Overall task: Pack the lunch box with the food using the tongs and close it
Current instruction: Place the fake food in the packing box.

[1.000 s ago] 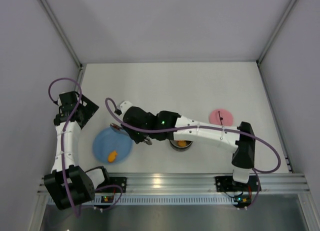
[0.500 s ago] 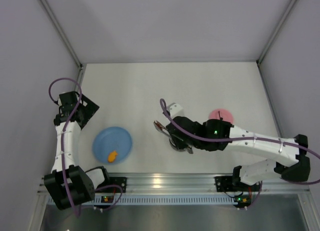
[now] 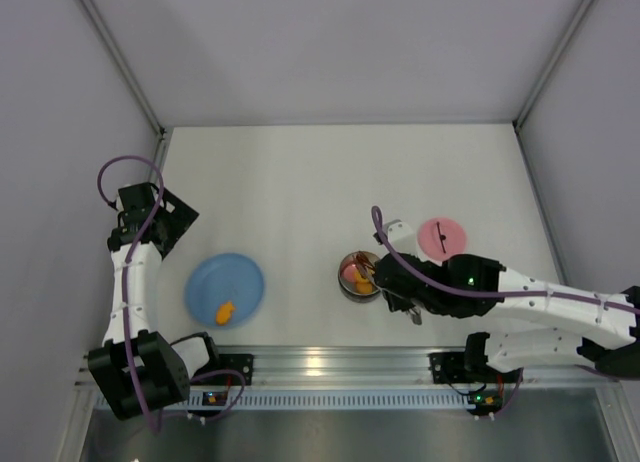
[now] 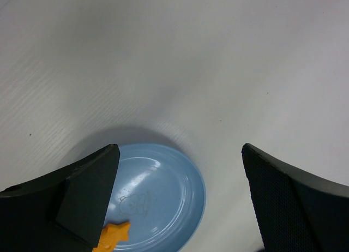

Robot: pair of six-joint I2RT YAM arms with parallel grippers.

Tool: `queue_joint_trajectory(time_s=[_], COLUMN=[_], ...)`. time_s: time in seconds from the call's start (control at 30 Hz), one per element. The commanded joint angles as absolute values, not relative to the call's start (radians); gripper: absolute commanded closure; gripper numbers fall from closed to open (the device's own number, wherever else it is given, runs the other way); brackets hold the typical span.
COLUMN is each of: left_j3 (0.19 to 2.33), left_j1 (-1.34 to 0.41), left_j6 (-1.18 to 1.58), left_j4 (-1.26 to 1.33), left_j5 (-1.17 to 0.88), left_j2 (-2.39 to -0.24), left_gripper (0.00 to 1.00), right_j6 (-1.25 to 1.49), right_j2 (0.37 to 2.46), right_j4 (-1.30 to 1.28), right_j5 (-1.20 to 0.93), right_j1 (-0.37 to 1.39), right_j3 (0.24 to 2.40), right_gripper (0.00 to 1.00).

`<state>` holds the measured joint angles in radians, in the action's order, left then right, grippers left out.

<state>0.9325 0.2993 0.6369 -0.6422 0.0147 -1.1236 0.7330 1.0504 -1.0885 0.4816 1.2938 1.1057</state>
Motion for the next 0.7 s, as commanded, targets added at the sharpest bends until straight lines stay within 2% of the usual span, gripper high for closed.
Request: queue_joint_trajectory(time_s=[0.0,0.3,0.5,0.67], left_j3=[0.930,0.930,0.930,0.928], left_j1=[0.304,0.304,0.302,0.304], left_j6=[0.640,0.643,0.641,0.643], left_j4=[-0.600,-0.600,-0.598,-0.597], left_j5=[0.006,0.005,0.006,0.006], left_j2=[-1.112,-1.111,-1.111,-1.111], left_gripper=[0.01,0.01,0.01,0.01], right_j6=[0.769,0.773,0.752,0.677], right_j2=[1.039,1.039,1.055,1.130], right_j4=[-1.092,-1.094,-1.086,-1.066], right_j5=[0.518,0.522,0.518,0.522], right_j1=[1.293,1.293,1.293,1.293], right_j3=[1.101,1.095,1.121,1.228], right_gripper=[0.69,0.58,0.57,0.57])
